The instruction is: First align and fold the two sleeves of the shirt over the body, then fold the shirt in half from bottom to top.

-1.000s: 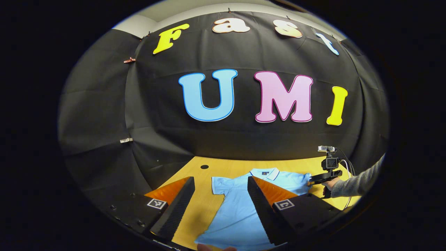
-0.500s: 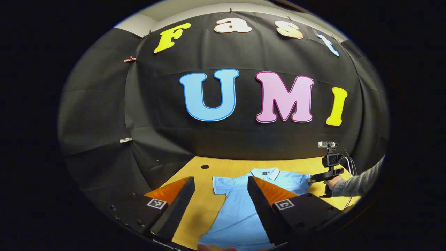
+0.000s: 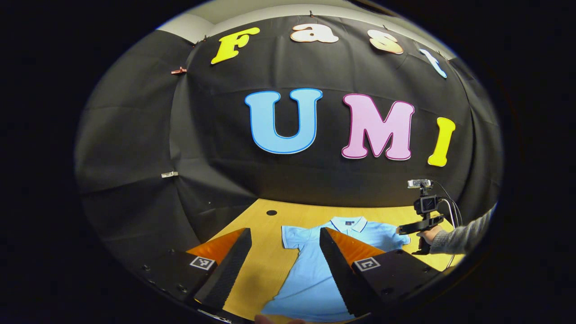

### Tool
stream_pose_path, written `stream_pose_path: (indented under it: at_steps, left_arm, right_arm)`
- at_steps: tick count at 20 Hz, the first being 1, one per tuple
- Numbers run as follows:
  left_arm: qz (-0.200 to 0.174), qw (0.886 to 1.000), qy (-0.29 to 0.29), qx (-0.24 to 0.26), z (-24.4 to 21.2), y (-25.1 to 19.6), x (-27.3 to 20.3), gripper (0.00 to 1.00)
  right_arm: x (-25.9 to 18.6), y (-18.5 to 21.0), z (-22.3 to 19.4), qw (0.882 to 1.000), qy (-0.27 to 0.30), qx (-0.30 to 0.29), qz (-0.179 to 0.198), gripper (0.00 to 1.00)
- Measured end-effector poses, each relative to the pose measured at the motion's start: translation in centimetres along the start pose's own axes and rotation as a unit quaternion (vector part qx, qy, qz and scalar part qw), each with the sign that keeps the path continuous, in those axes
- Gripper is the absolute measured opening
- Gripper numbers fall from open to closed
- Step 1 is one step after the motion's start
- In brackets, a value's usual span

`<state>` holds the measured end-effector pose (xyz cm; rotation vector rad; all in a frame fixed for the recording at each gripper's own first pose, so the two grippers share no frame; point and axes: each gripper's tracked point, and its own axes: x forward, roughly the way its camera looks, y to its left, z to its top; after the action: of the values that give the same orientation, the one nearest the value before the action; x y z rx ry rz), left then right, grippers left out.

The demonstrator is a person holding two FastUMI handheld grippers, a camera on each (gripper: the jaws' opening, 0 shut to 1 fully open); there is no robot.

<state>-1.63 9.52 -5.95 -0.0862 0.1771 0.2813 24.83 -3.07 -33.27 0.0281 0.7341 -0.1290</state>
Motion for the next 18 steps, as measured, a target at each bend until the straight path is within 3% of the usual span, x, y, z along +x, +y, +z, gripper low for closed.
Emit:
stream_pose_path:
  at_steps: [1,4,6,7,8,10,13,14,18]
  left_arm:
    - [0.0,1.0,0.001,0.001,-0.1,0.0,0.0,0.96]
    - [-0.002,1.0,0.0,0.004,-0.1,-0.1,0.0,0.96]
    - [-0.004,1.0,0.003,0.006,-0.1,-0.3,0.1,0.96]
    - [-0.005,1.0,0.004,0.006,0.0,-0.4,0.1,0.96]
    - [-0.006,1.0,0.005,0.006,-0.1,-0.5,0.3,0.96]
    - [-0.007,1.0,0.005,0.009,-0.1,-1.1,0.6,0.96]
    - [-0.006,1.0,0.005,0.011,-0.2,-1.1,0.6,0.96]
    - [-0.005,1.0,0.007,0.01,-0.4,-0.9,0.6,0.96]
    - [0.0,1.0,0.011,0.01,-0.8,-0.5,0.5,0.96]
  right_arm:
    - [0.4,-1.4,-0.5,1.0,0.001,0.015,-0.018,0.05]
    - [1.1,-3.6,-2.6,0.999,0.024,0.02,-0.042,0.27]
    - [1.4,-4.4,-3.2,0.998,0.035,0.016,-0.053,0.49]
    - [1.6,-4.5,-3.5,0.998,0.038,0.019,-0.056,0.55]
    - [2.0,-4.4,-3.8,0.997,0.046,0.026,-0.054,0.7]
    - [2.4,-3.4,-5.1,0.995,0.076,0.048,-0.041,0.8]
    - [2.9,-2.3,-4.5,0.996,0.064,0.061,-0.025,0.76]
    - [3.1,-2.0,-4.5,0.997,0.063,0.051,-0.021,0.48]
    - [2.8,-0.9,-4.2,0.999,0.044,0.006,-0.021,0.05]
